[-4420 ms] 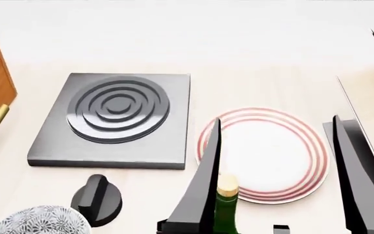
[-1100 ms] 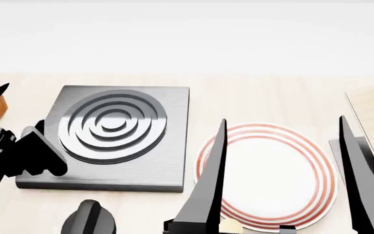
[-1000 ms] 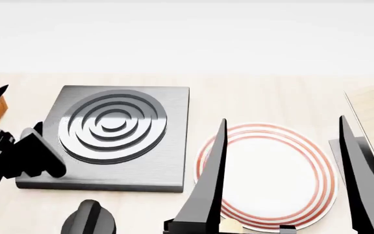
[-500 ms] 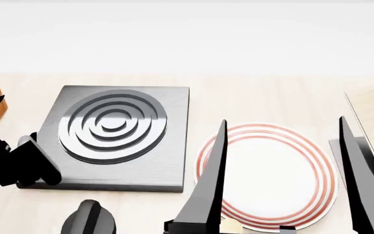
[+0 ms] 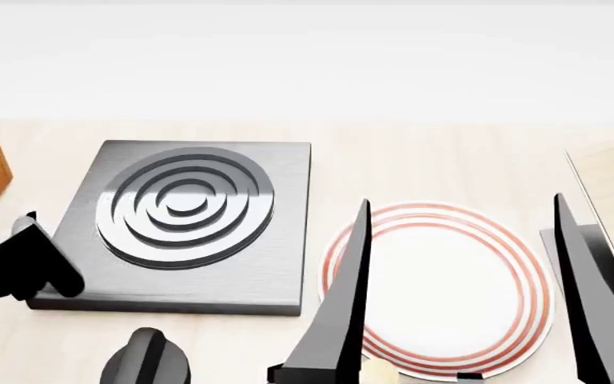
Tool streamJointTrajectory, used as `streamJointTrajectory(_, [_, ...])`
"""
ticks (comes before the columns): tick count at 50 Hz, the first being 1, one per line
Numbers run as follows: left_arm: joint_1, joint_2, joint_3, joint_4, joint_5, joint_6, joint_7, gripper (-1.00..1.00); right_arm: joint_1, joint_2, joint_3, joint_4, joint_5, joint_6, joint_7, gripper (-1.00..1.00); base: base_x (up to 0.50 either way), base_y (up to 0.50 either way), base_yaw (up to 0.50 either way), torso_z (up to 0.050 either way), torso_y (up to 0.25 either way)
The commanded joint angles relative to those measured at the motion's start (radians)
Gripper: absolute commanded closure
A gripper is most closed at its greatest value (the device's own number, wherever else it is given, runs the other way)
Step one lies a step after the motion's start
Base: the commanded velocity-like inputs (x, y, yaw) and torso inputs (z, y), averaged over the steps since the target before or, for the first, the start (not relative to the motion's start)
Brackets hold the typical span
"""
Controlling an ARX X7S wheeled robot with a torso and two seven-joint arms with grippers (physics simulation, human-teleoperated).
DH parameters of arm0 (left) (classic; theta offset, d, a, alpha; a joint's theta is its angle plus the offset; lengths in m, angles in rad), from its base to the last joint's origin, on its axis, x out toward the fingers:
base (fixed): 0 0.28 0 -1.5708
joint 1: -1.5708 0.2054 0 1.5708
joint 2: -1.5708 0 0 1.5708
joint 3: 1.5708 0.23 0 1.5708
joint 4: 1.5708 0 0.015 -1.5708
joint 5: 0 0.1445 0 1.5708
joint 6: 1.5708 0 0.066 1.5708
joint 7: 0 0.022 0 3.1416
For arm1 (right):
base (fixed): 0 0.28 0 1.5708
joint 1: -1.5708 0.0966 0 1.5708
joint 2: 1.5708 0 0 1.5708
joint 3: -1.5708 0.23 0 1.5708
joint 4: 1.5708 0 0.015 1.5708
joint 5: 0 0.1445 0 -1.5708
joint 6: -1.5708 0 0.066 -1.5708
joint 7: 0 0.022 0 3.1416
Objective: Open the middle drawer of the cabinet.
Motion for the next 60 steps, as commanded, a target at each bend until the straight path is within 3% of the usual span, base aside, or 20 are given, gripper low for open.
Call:
streamJointTrajectory(1, [-0.005,-0.010,0.036,0.000,-0.014,-0.022,-0.018,-1.00,-0.003,0.000,0.002,0.000,-0.001,-0.002,-0.003,-1.00,0.00,0.00,0.00,0.000,0.000])
streamJointTrajectory(43, [-0.021,-0.026,0.293,-0.001,0.017,-0.085,-0.050,-1.00,0.000,0.000,0.003,0.000,0.007,0.003,-0.006,-1.00,0.00,0.00,0.00,0.000,0.000])
streamJointTrajectory(60, [-0.025,-0.031,0.328,-0.001,-0.040,-0.090,-0.042,-1.00,-0.002,0.000,0.003,0.000,0.005,0.002,-0.010,-1.00,0.00,0.00,0.00,0.000,0.000])
